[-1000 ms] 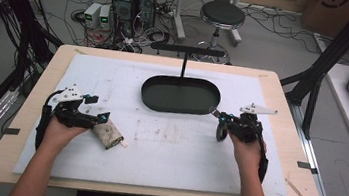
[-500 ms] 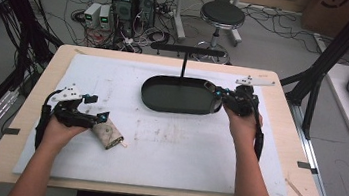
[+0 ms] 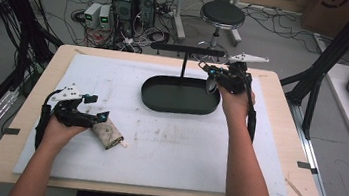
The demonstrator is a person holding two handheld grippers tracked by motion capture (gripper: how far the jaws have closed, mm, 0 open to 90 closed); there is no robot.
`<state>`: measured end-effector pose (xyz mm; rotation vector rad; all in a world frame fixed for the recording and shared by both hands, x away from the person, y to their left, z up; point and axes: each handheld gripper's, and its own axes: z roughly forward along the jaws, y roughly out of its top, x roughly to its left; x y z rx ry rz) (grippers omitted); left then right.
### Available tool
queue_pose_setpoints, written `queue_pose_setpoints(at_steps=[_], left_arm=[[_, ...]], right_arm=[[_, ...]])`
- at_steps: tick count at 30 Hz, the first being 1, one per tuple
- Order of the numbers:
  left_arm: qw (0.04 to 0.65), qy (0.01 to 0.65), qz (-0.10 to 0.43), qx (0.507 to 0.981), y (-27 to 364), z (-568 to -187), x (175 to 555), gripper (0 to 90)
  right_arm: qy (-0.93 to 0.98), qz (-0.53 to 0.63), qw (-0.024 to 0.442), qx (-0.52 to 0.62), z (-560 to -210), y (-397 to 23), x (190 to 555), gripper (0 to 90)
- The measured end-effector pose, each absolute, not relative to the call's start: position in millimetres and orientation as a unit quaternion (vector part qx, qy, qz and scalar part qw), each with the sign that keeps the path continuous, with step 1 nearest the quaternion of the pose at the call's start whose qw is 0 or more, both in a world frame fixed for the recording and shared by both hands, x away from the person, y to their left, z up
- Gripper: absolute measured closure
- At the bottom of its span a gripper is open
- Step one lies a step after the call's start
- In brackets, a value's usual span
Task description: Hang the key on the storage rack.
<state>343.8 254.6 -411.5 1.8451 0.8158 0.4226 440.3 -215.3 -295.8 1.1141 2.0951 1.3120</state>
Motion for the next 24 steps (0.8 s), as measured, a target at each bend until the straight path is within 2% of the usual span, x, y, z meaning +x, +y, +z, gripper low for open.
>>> queue_pose_setpoints(at_steps=[8,24], left_arm=[[0.516,0.340,0.175,0.767,254.8,-411.8,343.9,17.2],[0.511,0.343,0.174,0.769,255.7,-413.5,345.5,17.2]], right_arm=[[0.748,0.482,0.206,0.407,-291.5,-206.1,458.9,87.3],[0.730,0.471,0.210,0.448,-312.7,-200.9,485.0,85.9]])
